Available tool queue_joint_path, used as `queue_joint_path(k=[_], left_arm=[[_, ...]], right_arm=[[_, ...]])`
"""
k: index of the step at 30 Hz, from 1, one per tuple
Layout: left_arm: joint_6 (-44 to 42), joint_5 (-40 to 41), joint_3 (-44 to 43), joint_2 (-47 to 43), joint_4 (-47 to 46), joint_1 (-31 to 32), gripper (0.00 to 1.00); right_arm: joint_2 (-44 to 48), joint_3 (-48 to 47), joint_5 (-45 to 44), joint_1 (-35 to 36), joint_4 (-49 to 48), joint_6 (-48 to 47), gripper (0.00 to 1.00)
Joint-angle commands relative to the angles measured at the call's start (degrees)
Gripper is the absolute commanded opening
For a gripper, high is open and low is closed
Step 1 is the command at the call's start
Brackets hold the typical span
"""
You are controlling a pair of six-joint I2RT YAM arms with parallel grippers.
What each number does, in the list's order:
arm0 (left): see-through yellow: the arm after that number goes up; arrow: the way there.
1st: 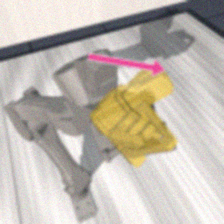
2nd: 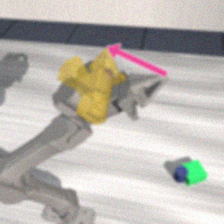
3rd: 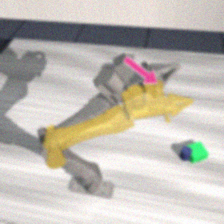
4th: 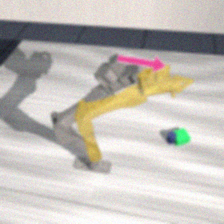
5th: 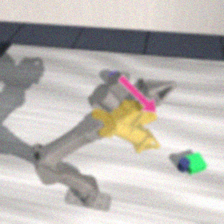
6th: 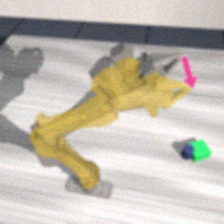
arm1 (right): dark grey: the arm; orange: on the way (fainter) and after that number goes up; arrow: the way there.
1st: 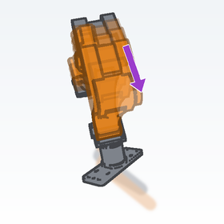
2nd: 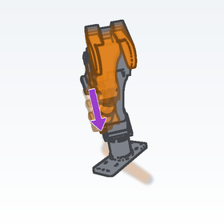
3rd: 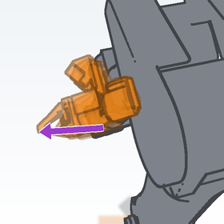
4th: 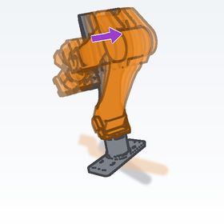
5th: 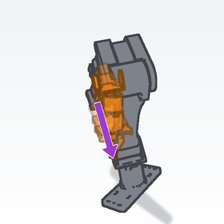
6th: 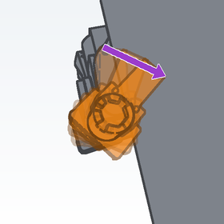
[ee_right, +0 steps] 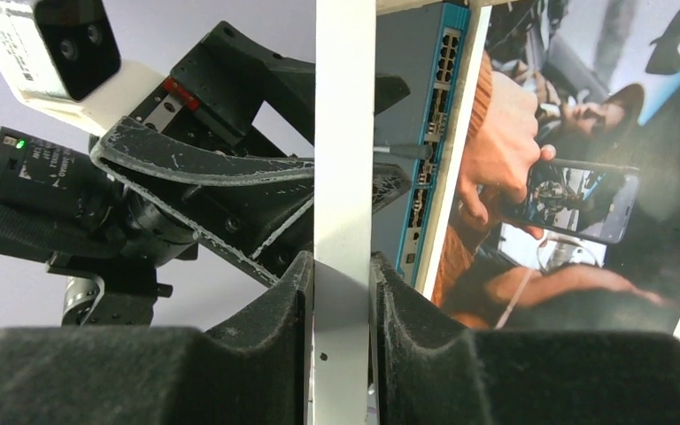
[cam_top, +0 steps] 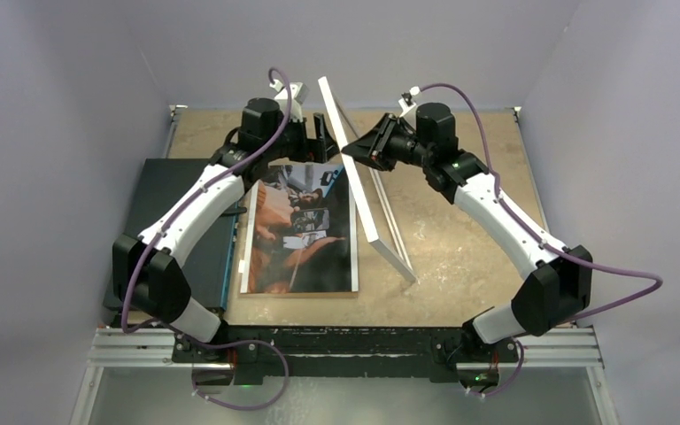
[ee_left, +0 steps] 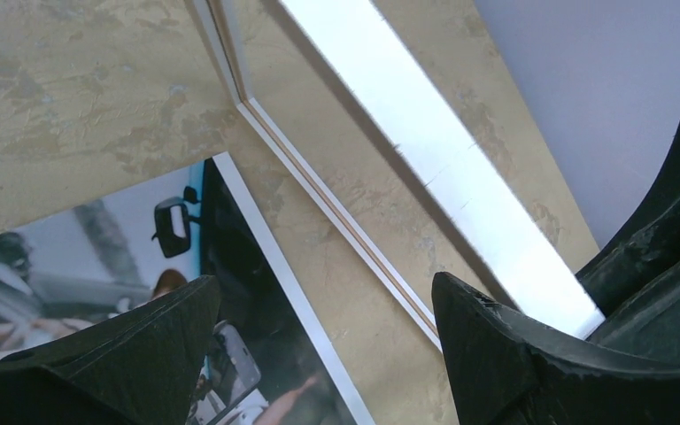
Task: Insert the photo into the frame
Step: Turn over the photo frame at the center of the board.
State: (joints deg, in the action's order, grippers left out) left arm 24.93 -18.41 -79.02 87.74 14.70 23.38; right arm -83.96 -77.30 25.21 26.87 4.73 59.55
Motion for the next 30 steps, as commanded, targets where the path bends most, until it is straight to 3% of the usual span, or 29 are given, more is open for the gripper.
queue_joint_path(k=[1,10,14,20,30], left_arm=[[0.4,5.5,-4.5,1.4,-0.2,1.9,0.87],[0.5,9.1,-9.0,4.9,-0.1,4.4,0.85],[0.2,9.9,-10.2,5.9,0.0,5.5,0.85],[0.2,10.9,-11.3,7.0,0.0,6.2,0.84],[-0.1,11.5,-14.2,9.8,0.0,7.6,0.84]], right_arm=[[2.3,-2.7,3.0,-0.1,-1.9,-2.5,0.32],[1.8,-8.6,3.4,-0.5,7.7,-8.9,0.60],[-0.9,-17.3,-0.3,-0.5,18.9,-17.3,0.73],[-3.6,-25.6,-11.1,-0.3,33.5,-29.8,0.77],[-3.6,-27.0,-13.5,0.4,36.7,-35.3,0.79]])
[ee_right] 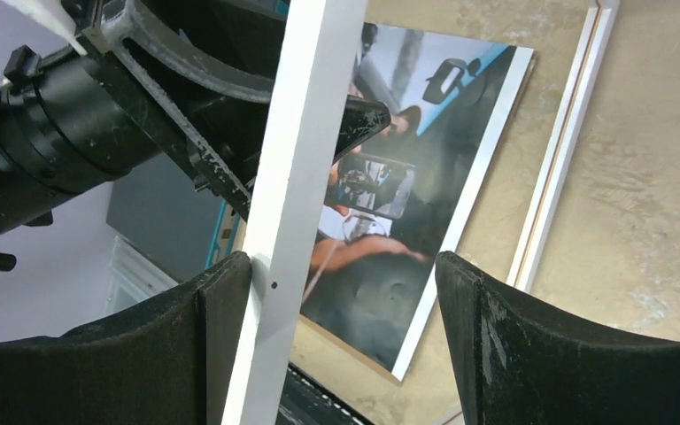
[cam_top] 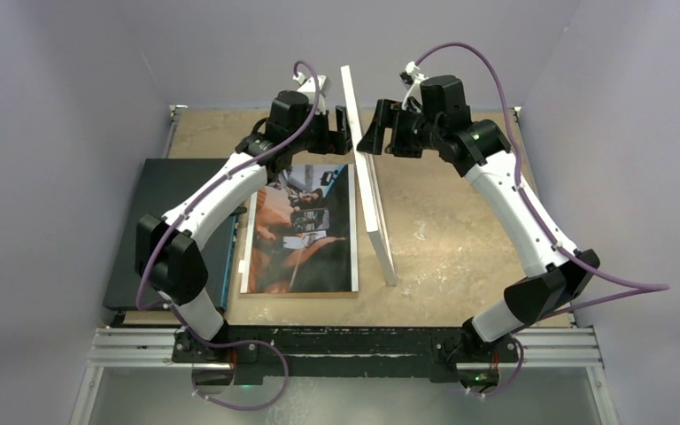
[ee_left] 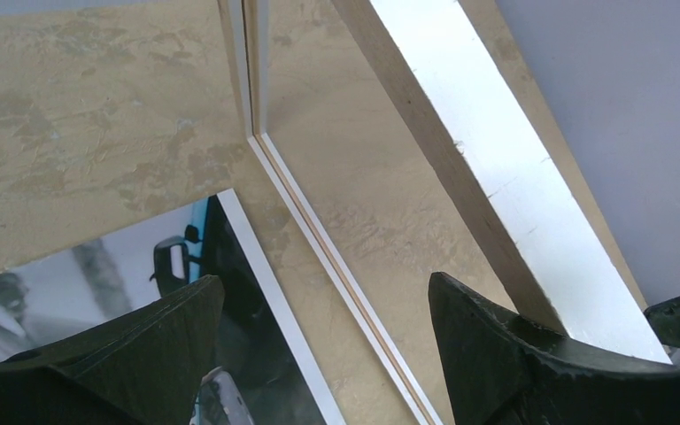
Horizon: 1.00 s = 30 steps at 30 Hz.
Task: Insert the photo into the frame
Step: Turn over the photo frame at the center of the board.
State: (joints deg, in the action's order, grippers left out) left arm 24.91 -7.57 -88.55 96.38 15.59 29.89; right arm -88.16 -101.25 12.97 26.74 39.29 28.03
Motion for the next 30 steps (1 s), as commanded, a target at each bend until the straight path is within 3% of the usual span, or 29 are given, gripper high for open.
queue_joint_path(k=[1,7,12,20,25,30], left_arm=[[-0.1,0.8,-5.5,1.6,-0.8,1.3,0.84],[-0.6,1.4,-8.7,3.8,-0.1,2.7,0.84],[-0.8,1.9,-9.2,4.5,-0.2,3.4,0.84],[-2.0,3.4,-9.8,5.9,-0.3,3.9,0.84],[-3.1,5.0,-10.7,6.6,0.6,3.9,0.83],[-3.3,5.5,-10.2,5.5,0.8,4.0,0.82]], right_arm=[[0.7,-3.6,-1.1,0.7,2.3,-4.0,0.79],[0.8,-6.4,-1.8,2.0,4.0,-4.7,0.80],[-1.5,-9.5,-11.5,6.3,9.2,-6.7,0.76],[-4.7,-14.4,-30.7,11.6,18.4,-7.8,0.53],[-3.0,-12.8,-33.4,11.6,19.0,-8.4,0.51],[-1.1,-11.7,-33.4,11.5,19.5,-6.5,0.37]])
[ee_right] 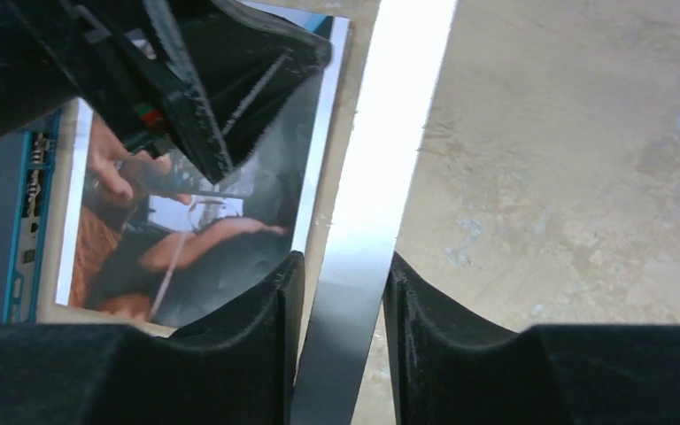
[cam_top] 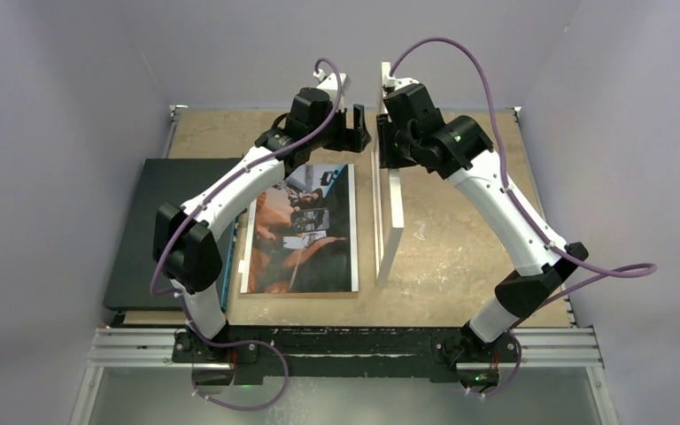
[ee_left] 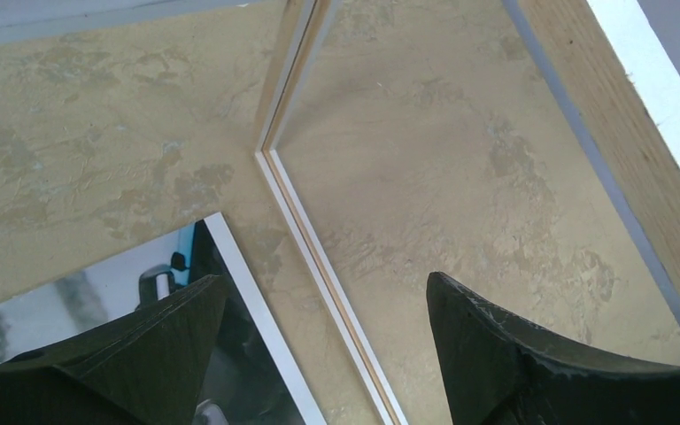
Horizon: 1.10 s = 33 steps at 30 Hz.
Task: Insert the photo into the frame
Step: Turn over the photo frame at the center of the board.
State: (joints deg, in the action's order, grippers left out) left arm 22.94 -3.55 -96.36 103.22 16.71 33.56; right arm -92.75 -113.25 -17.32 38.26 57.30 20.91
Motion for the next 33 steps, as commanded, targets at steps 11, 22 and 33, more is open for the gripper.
queue_joint_path(k=[11,22,33], left_arm=[[-6.6,6.8,2.4,-7.0,2.6,0.1,0.85],[-7.6,5.2,12.6,-8.9,3.5,-0.4,0.89],[-9.1,1.3,20.1,-1.6,-2.4,2.3,0.87]], right_arm=[[13.9,24.4,-0.8,-12.5,-9.5,0.7,0.50],[15.6,27.4,4.8,-21.3,-12.0,-0.2,0.41],[18.7,35.9,-2.1,-23.0,-15.0,-4.1,0.42]])
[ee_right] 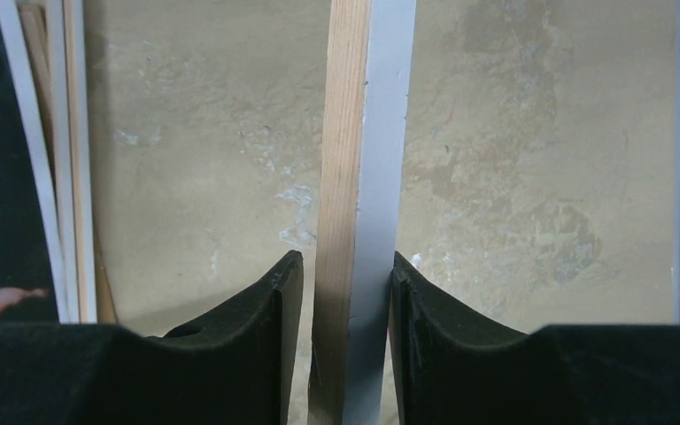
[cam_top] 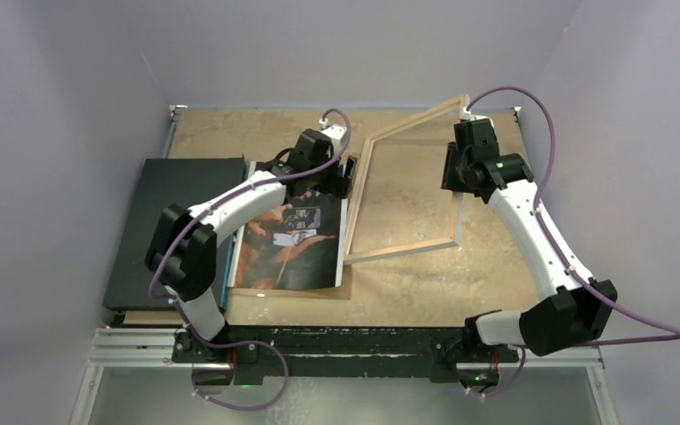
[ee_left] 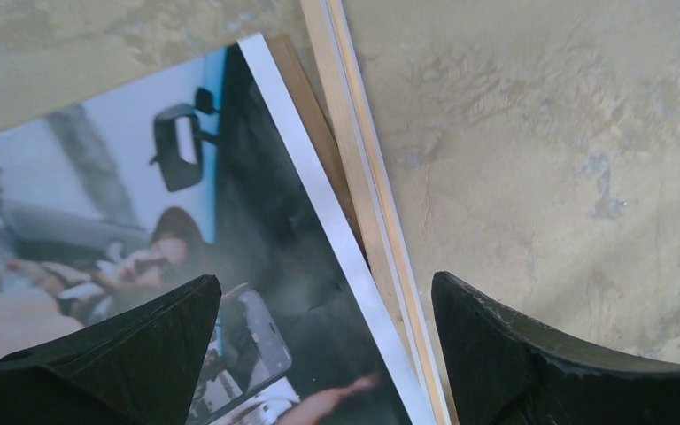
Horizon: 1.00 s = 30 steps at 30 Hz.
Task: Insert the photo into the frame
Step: Turn over the photo frame at the center of the board.
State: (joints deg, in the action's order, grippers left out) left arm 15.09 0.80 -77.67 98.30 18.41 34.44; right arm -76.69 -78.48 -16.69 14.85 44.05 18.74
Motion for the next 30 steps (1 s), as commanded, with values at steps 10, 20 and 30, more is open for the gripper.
queue_joint_path(k=[10,20,30], left_arm=[[-1.5,-6.9,3.1,10.5,-9.8,5.3,0.68],[-2.8,-7.2,5.4,12.4,-11.7,5.4,0.55],[-3.2,-9.2,6.2,12.9,-11.7,6.1,0.52]], right_arm=[[1.5,10.0,-10.6,0.4,-5.9,-1.6,0.45],[-1.9,16.5,-18.1,-0.8,-9.6,1.4,0.41],[-8.5,14.9,-17.1,-2.9,-11.1,5.3,0.45]])
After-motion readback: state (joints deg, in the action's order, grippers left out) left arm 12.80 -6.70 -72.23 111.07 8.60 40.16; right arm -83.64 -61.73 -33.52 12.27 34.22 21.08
